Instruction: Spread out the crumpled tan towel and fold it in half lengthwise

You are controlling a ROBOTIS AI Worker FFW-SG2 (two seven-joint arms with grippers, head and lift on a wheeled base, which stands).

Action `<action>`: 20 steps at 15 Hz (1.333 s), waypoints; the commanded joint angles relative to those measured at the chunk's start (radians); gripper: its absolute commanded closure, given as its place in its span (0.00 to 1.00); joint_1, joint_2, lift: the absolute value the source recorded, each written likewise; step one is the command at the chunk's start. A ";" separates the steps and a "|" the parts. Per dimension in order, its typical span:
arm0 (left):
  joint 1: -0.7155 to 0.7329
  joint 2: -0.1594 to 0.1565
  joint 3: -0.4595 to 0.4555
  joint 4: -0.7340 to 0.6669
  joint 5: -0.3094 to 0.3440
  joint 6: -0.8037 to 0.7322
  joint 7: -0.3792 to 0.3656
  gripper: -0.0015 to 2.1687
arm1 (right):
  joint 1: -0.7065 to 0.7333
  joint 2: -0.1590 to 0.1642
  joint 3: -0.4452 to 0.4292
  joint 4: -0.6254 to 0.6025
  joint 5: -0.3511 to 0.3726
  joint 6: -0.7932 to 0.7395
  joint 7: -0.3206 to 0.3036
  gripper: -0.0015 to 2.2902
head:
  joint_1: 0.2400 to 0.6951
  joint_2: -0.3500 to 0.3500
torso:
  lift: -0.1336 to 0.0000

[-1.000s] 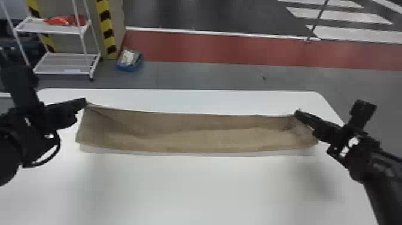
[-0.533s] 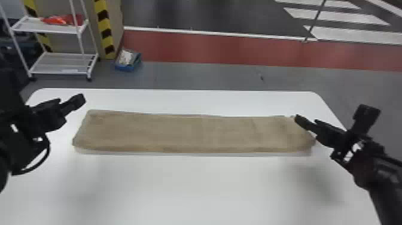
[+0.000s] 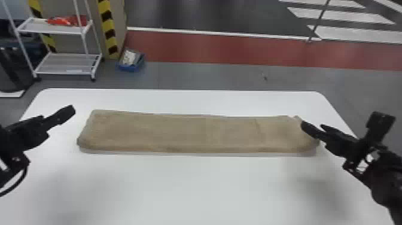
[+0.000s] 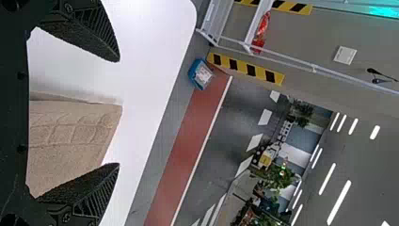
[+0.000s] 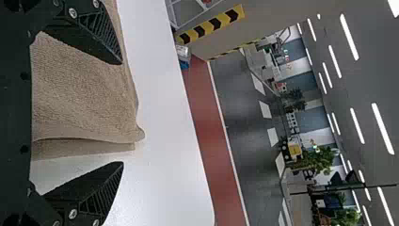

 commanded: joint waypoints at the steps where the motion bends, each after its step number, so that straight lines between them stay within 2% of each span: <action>1: 0.013 0.005 0.028 -0.005 0.022 0.064 -0.018 0.05 | 0.046 -0.005 -0.005 -0.060 0.004 0.054 0.015 0.09 | 1.00 0.33 | 0.06; 3: 0.014 0.005 0.041 0.004 0.022 0.113 -0.047 0.05 | 0.084 -0.012 -0.018 -0.100 0.024 0.090 0.023 0.09 | 1.00 0.34 | 0.06; 6: 0.003 0.005 0.039 0.048 0.022 0.113 -0.087 0.11 | 0.123 -0.023 -0.031 -0.125 0.035 0.090 0.043 0.09 | 1.00 0.33 | 0.06; 8: -0.009 0.004 0.025 0.076 0.017 0.113 -0.104 0.12 | 0.140 -0.025 -0.052 -0.140 0.043 0.096 0.047 0.09 | 1.00 0.32 | 0.06; 13: -0.018 0.001 -0.019 0.102 -0.049 0.113 -0.109 0.12 | 0.153 -0.025 -0.072 -0.149 0.043 0.109 0.059 0.09 | 1.00 0.28 | 0.06; 15: -0.018 0.001 -0.027 0.110 -0.049 0.113 -0.112 0.13 | 0.147 -0.025 -0.071 -0.151 0.044 0.124 0.063 0.09 | 1.00 0.27 | 0.06; 16: -0.018 0.001 -0.033 0.113 -0.050 0.113 -0.115 0.17 | 0.141 -0.025 -0.068 -0.149 0.044 0.136 0.066 0.09 | 1.00 0.27 | 0.06; 20: -0.024 0.001 -0.057 0.119 -0.067 0.119 -0.119 0.17 | 0.114 -0.025 -0.041 -0.140 0.059 0.139 0.066 0.10 | 1.00 0.26 | 0.06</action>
